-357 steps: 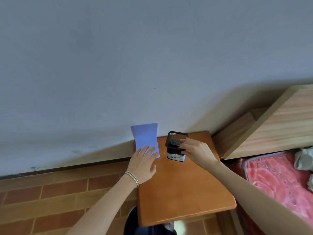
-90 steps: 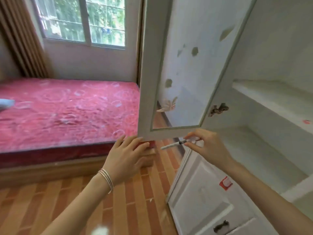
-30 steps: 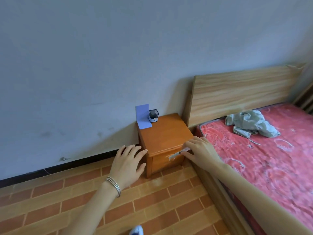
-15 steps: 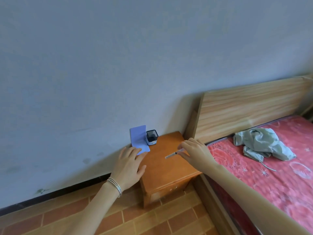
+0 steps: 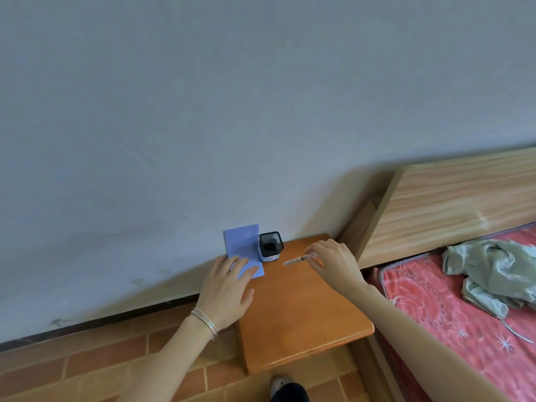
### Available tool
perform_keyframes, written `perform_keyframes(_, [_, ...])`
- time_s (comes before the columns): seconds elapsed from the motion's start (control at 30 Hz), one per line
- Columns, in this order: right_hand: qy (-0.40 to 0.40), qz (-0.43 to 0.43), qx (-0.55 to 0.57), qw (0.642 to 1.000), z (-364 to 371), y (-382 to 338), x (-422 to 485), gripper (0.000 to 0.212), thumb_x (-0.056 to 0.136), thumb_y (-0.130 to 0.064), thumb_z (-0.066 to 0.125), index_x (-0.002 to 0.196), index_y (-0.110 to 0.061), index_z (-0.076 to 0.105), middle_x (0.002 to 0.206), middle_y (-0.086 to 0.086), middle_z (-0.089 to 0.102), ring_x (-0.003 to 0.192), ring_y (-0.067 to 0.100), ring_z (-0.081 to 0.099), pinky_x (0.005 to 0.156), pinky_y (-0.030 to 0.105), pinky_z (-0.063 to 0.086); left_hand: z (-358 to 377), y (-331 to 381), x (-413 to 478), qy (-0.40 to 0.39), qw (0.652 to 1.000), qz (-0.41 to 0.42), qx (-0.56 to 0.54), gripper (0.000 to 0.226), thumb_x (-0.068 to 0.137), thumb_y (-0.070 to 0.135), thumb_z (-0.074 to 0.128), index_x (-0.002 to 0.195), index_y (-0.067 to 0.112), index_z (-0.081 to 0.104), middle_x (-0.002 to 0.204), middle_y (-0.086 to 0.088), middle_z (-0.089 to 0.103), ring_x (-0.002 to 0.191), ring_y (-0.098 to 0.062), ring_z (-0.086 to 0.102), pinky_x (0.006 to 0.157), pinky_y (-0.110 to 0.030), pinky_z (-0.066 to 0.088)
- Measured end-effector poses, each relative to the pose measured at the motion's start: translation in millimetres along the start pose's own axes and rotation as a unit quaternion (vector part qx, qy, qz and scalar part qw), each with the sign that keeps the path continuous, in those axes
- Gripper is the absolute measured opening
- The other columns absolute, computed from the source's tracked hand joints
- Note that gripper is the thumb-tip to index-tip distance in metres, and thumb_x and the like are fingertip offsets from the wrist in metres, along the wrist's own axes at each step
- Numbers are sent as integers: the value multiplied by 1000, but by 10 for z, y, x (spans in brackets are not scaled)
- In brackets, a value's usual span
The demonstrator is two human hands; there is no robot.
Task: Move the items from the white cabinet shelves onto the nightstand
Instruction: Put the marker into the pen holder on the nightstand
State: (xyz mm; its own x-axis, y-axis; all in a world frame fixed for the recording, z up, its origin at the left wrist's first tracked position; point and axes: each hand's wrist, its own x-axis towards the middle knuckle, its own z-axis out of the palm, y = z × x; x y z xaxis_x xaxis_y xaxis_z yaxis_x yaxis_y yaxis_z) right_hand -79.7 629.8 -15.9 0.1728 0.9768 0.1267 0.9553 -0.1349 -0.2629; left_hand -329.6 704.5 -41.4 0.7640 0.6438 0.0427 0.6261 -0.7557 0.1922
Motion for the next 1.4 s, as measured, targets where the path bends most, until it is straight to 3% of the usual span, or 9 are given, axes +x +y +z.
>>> perform_keyframes(0.13, [-31,22,33,999,363,332,387,13,88,-25,60,94,-17,69,92,-2,69,89,22,60,75,36,43,282,11,309,-29,999,-30,-13,46,79,40,40,110,20,68,113,-3,64,104,-23,58,92,-42,46])
perform_keyframes(0.3, [-46,45,60,996,888,632,881,13,87,-23,60,94,-17,70,88,1,69,83,25,61,69,31,38,665,-19,658,-38,997,-66,-27,44,79,39,40,108,19,68,113,-3,64,103,-24,57,91,-44,48])
perform_keyframes(0.5, [-48,85,77,992,1719,817,1253,11,82,-10,59,83,-13,70,75,4,66,71,30,60,62,34,41,1148,-200,847,-26,995,-89,-36,44,80,38,41,109,21,68,113,-1,64,105,-23,59,91,-44,48])
perform_keyframes(0.67, [-82,98,64,990,2379,934,1393,18,88,-15,52,93,-14,69,88,2,68,90,27,55,67,33,32,1491,-415,894,-23,993,-108,-38,43,81,37,41,111,20,66,115,-1,63,107,-23,59,94,-43,47])
perform_keyframes(0.87, [-145,100,52,983,2732,988,1455,23,91,-20,50,106,-18,67,106,-2,67,106,23,49,78,33,33,1697,-514,855,-41,992,-114,-34,44,81,38,39,113,22,64,116,-1,63,108,-23,59,96,-43,46])
perform_keyframes(1.1, [-188,56,59,979,2498,1032,1357,41,90,-27,58,130,-20,53,134,-4,52,124,20,42,92,33,33,1625,-541,919,-43,994,-89,-39,45,82,38,39,113,19,66,114,-4,63,107,-25,59,93,-45,47])
perform_keyframes(1.23, [-189,40,41,980,1916,1004,1153,50,90,-27,58,137,-23,43,143,-2,42,130,19,38,102,33,30,1313,-469,1119,-32,997,-57,-40,47,80,40,40,112,17,66,112,-4,64,105,-26,58,90,-44,48])
perform_keyframes(1.4, [-192,73,27,978,915,979,774,63,92,-35,55,146,-25,25,150,-5,30,136,16,29,109,33,25,739,-165,1478,-34,998,16,-45,57,77,53,41,118,20,60,117,-5,62,110,-26,55,89,-52,47])
